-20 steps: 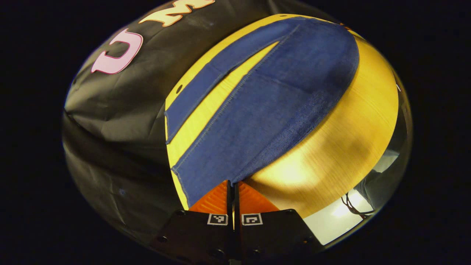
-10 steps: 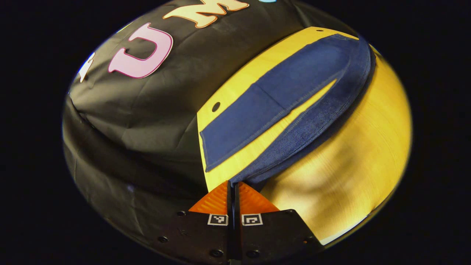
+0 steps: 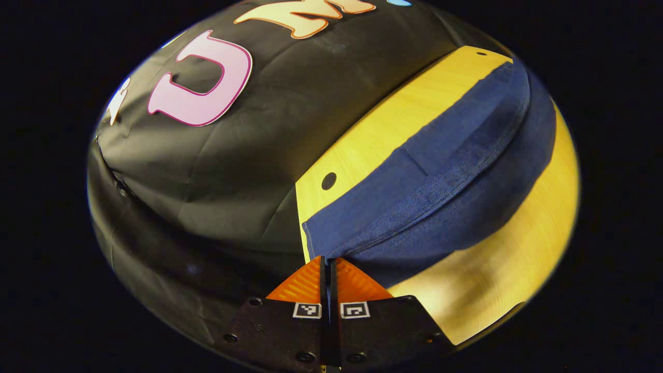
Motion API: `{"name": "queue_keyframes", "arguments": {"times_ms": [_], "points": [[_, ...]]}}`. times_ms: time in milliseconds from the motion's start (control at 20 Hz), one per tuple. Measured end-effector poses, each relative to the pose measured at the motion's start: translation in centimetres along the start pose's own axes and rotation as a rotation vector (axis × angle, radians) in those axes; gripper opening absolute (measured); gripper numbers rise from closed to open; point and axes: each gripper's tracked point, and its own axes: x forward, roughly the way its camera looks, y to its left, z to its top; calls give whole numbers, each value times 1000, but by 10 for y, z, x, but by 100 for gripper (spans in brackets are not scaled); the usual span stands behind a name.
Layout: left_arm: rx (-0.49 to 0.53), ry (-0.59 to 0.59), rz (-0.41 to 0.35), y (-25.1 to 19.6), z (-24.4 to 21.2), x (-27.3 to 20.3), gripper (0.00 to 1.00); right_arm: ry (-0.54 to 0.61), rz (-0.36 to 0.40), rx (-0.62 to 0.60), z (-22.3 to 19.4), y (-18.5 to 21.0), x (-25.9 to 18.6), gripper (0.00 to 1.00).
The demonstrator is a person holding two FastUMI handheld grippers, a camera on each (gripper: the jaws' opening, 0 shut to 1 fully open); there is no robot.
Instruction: Grasp the waist and the cuffs of the jeans and fold them to make the two legs overlap; first hold the waist and fold one-third of the jeans toward the cuffs, then hold the cuffs and fold the remaining one-third in the same direction to finish folding.
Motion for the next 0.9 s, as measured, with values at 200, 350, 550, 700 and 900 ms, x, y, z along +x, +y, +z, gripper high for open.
{"name": "queue_keyframes", "arguments": {"times_ms": [200,350,550,700,900], "points": [[-27,13,16,-4,24,50,0,21,30,41,-10,21,53,2],[-13,14,28,-15,37,80,0,62,69,65,-35,39,86,2],[-63,28,32,-28,38,106,0,99,79,116,-50,54,109,5],[-231,-6,-5,-39,39,103,4,81,77,270,-39,39,97,69],[-398,-142,-2,-23,67,64,93,69,-3,489,-21,-12,85,99]]}}
